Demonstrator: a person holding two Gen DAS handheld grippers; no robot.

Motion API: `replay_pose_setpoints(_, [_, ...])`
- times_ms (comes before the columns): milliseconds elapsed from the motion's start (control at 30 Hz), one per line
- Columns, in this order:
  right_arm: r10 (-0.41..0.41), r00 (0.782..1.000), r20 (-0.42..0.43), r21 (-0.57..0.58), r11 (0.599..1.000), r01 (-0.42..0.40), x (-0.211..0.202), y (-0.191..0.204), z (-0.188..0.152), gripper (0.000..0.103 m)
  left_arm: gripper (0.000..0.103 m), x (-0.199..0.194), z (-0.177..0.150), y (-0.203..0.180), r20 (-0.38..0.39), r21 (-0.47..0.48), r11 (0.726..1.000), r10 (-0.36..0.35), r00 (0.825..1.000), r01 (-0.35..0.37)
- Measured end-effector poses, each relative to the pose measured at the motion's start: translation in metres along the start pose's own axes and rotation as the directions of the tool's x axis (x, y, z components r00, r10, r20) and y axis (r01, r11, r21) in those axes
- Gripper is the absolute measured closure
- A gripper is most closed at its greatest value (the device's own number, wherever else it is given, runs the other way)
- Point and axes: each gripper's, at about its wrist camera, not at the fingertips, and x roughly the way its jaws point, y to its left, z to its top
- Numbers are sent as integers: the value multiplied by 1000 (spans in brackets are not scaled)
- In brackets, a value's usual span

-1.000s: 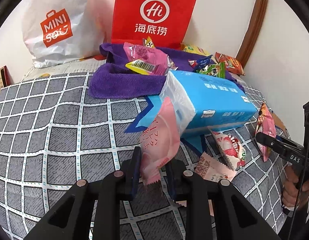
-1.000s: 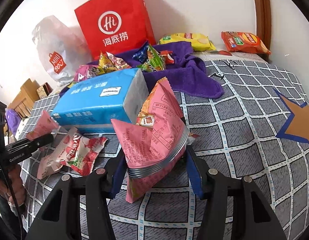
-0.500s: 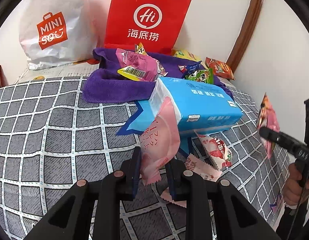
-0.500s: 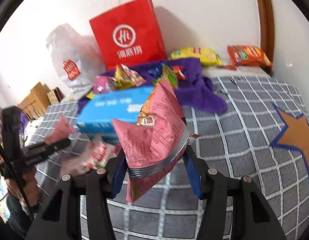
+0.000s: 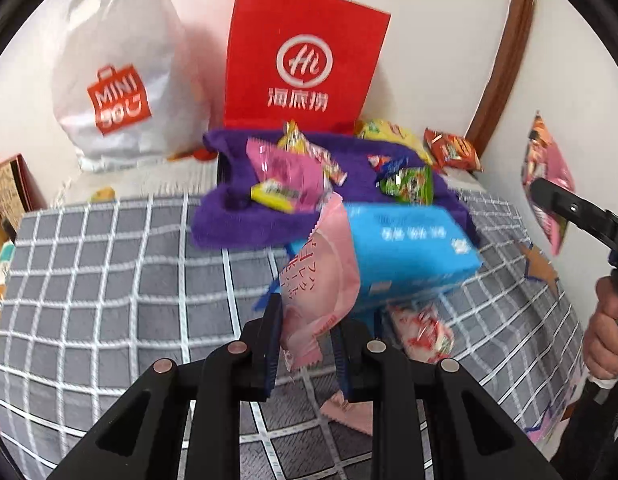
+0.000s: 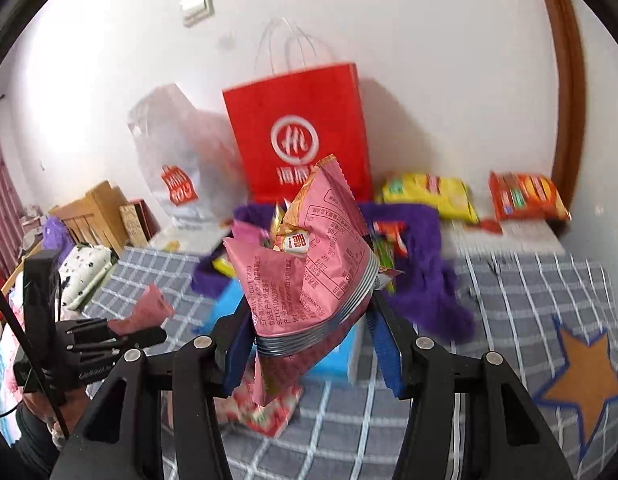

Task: Organize snacks
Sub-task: 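Carry the pink chip bag in right tool while left tool carries the wrapper, then open the right tool over the towel while left tool releases the pink wrapper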

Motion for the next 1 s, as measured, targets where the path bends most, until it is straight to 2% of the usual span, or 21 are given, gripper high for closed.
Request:
replay_pose_setpoints(167, [36,999,13,-16,999,-36,11,1,36,50,81,-14,37,-5,13,3,999,-42,999,42])
replay_pose_setpoints(300, [2,1000,10,-35,999,-2,21,0,64,50,81,-14,72,-14,26,20,998,-54,998,53])
replay_pose_setpoints(567, [-29,999,-32,15,999,30,59,-29,110,50,81,11,128,-26,41,19,998,-68,997,67])
replay_pose_setpoints(700, [-56,993,-103,13,998,57,89,-47,118,50,81,31,146,-25,48,16,999,-40,998,39])
replay_pose_setpoints(833, [-34,987,-159,49,998,43,122,-69,118,50,81,50,158,-18,43,4,1000,-30,999,29])
replay_pose_setpoints(933, [-38,975,-217,52,997,50,144,-80,111,50,81,66,162,-11,38,8,1000,2,999,-2])
replay_pose_setpoints(1000, [-63,961,-270,21,997,71,157,-84,105,50,81,76,162,-6,29,4,1000,-2,1000,2])
